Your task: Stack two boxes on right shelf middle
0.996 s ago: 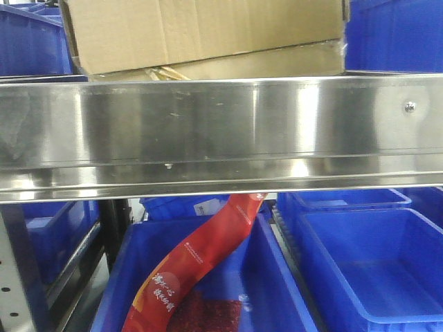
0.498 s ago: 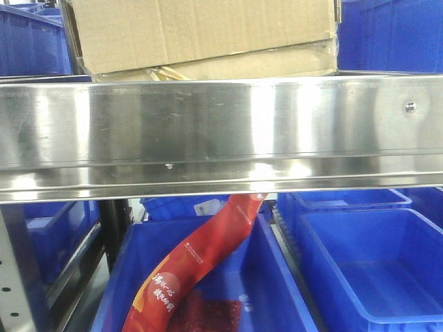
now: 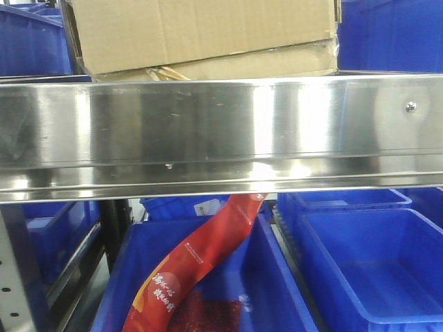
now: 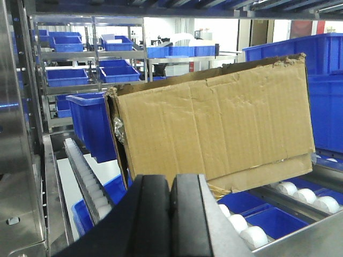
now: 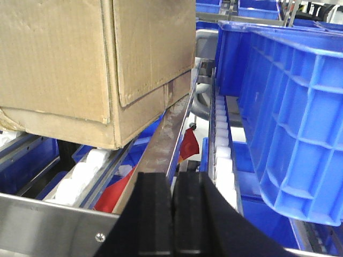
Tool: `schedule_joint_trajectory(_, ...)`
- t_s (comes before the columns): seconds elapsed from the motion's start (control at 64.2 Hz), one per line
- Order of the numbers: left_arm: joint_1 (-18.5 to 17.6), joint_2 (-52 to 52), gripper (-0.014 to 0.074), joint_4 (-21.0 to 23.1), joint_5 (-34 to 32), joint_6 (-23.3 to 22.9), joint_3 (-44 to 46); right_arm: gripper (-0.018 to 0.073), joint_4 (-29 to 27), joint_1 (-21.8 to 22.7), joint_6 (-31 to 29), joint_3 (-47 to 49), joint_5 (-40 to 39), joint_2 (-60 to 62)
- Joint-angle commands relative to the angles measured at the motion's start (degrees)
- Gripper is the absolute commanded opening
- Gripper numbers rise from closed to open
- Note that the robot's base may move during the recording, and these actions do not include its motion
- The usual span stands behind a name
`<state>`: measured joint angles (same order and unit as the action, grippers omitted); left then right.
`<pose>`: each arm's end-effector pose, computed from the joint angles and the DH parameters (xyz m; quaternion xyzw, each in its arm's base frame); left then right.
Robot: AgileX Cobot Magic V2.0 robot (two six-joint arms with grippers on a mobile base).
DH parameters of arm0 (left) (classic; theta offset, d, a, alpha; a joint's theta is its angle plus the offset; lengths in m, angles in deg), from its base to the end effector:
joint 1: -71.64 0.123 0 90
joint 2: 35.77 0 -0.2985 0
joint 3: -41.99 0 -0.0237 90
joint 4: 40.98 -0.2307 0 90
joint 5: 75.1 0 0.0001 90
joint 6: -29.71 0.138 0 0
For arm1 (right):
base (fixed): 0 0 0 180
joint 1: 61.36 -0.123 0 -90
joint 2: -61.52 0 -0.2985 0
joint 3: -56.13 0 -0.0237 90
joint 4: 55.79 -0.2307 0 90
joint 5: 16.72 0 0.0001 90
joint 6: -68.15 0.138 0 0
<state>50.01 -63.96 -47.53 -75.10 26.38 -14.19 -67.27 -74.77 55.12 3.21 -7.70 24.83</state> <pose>0.0944 -0.0374 0.3237 0.1445 0.6558 -0.1185 0.7314 0.1231 0.0338 0.3062 -0.1096 0.7493 0.0784 0.6484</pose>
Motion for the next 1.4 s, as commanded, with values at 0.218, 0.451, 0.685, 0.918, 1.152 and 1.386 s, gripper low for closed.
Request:
schedule_joint_trajectory(0.218,-0.26,0.36,-0.0111,0.36,-1.36,-0.32,-0.12,-0.0162,0.56,0.20,-0.40,-0.18,-1.76,0.43)
schedule_joint_trajectory(0.451,2.05,1.51,-0.0111,3.78,-0.63,-0.32,-0.22,-0.0162,0.56,0.20,-0.40,-0.18,-1.76,0.43)
schedule_joint_trajectory(0.685,15.31,11.08,-0.0111,4.21,0.00,0.35,-7.08,-0.0162,0.56,0.20,-0.40,-0.18,-1.76,0.43)
schedule_joint_trajectory(0.918,24.45,20.76,-0.0111,4.21,-0.95,0.35,-19.36,-0.0162,0.56,0.20,-0.40,-0.18,-1.76,0.43)
schedule_joint_trajectory(1.152,25.11,20.76,-0.0111,1.06,1.78,0.35,-21.40,-0.0162,0.56,0.20,-0.40,-0.16,-1.66,0.55)
schedule_joint_trajectory(1.386,25.01,20.76,-0.0111,0.77,-1.00,0.35,-21.40,-0.0162,0.56,0.20,-0.40,-0.16,-1.65,0.55)
